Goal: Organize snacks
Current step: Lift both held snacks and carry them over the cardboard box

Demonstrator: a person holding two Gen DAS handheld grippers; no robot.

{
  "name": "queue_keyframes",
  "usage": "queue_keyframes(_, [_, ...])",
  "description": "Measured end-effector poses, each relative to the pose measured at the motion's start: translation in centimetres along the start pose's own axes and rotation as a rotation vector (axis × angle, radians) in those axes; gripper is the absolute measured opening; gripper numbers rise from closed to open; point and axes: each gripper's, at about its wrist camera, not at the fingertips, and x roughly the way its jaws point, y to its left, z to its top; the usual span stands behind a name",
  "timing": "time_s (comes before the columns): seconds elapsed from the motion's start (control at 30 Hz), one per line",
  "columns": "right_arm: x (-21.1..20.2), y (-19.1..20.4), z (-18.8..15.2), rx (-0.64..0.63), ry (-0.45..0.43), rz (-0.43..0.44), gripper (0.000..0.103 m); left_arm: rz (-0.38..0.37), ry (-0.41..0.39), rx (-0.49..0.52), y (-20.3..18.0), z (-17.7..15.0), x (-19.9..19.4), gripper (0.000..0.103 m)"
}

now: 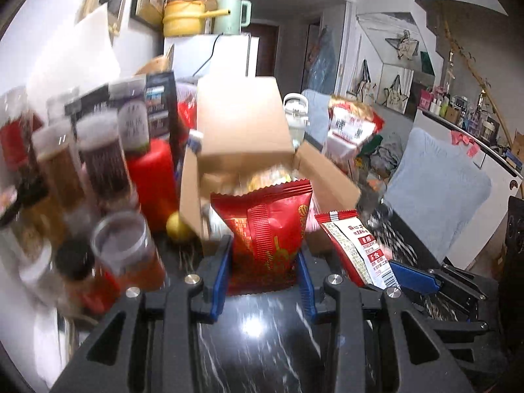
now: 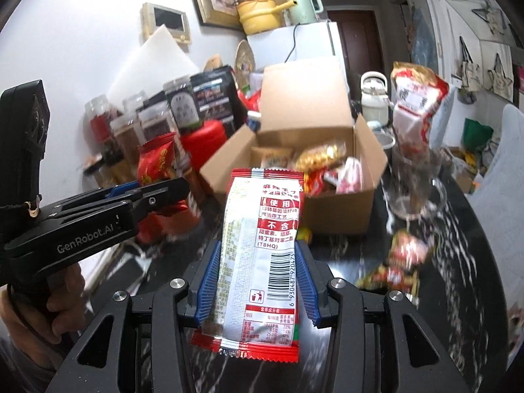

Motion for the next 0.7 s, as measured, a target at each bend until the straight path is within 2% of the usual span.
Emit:
queue_keyframes(0.37, [3.2,-2.8,6.8,-0.011,-0.078,-0.029,0.044,0.017,-0.073,0.031,0.0,5.7,4.5,0.036])
queue_keyframes(0.7, [8.1,-6.1,11.0,0.006,-0.106,-0.076,0.044,0.045,-0.086,0.012,1.4,9.5,10.6,0.036])
